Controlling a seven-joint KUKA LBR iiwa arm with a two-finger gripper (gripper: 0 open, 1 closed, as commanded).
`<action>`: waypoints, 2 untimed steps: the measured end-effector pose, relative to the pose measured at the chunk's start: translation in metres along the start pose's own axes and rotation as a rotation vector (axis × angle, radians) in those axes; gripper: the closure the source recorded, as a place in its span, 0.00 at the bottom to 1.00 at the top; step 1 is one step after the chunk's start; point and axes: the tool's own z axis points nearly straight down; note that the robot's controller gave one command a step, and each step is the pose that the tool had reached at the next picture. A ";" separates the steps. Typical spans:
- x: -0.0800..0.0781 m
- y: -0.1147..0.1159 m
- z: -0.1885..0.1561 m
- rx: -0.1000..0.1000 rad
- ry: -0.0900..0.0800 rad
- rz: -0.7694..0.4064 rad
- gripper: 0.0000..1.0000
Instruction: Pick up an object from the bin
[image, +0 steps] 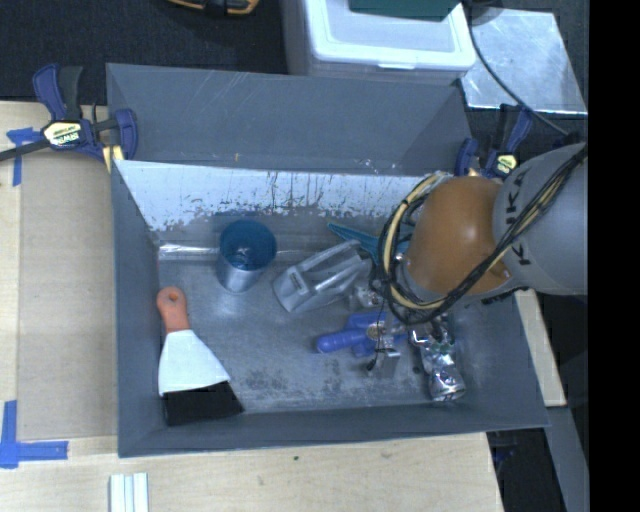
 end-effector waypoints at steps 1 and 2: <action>0.000 0.001 0.000 0.002 -0.003 -0.004 0.00; 0.000 0.005 0.000 0.004 -0.001 0.000 0.00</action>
Offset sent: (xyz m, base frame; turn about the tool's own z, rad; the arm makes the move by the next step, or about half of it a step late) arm -0.0004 0.0152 -0.0006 -0.0002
